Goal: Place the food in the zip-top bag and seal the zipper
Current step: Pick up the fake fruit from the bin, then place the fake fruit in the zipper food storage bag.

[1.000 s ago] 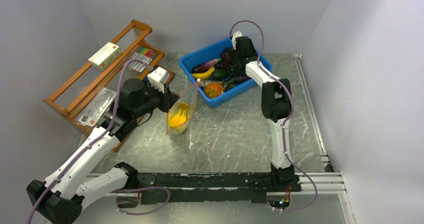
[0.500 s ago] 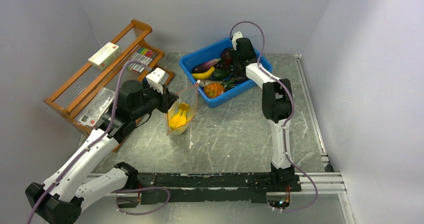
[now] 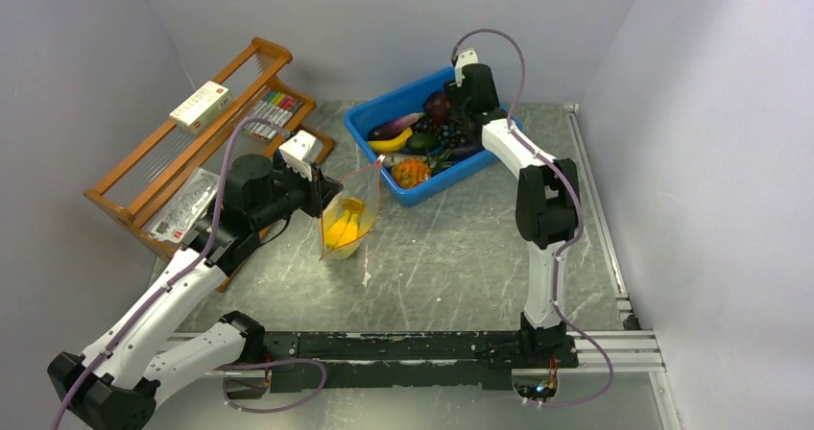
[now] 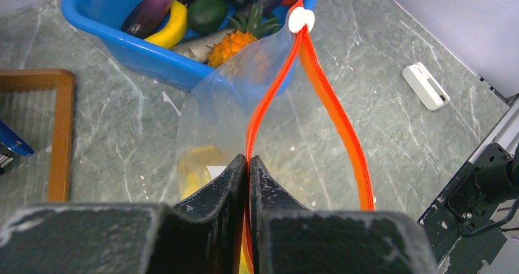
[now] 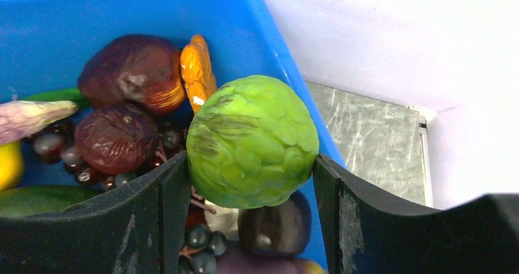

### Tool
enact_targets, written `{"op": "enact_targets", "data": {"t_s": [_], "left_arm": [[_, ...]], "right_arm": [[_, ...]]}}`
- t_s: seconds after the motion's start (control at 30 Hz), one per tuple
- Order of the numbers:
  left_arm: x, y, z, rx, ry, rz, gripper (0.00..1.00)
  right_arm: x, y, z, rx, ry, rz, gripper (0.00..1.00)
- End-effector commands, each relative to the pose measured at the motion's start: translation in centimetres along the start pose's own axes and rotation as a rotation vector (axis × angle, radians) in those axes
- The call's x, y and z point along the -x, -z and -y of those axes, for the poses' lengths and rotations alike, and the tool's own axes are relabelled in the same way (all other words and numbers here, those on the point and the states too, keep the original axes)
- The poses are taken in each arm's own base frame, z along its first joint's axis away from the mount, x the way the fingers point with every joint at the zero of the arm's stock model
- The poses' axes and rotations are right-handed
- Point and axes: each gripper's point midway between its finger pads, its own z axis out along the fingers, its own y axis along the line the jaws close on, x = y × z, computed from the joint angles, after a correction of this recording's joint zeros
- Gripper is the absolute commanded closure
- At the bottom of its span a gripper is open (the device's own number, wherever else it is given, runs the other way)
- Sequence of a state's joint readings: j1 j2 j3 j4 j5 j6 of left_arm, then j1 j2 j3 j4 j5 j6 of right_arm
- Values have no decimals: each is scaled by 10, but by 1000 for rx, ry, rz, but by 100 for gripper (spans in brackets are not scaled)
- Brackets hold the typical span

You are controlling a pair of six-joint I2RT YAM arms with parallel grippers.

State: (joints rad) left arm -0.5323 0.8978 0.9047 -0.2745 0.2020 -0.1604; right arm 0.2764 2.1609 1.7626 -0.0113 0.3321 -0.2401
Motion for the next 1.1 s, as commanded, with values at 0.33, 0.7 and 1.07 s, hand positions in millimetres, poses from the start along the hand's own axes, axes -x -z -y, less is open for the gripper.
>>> {"op": "enact_targets", "data": {"t_s": [0.33, 0.7, 1.07], "left_arm": [[6, -2, -12, 57, -10, 37, 93], [7, -2, -15, 72, 8, 45, 93], [5, -11, -17, 56, 66, 17, 93]], "right_arm": [[32, 99, 4, 117, -236, 75, 47], [55, 198, -33, 413, -473, 204, 48], [91, 294, -77, 776, -648, 319, 51]]}}
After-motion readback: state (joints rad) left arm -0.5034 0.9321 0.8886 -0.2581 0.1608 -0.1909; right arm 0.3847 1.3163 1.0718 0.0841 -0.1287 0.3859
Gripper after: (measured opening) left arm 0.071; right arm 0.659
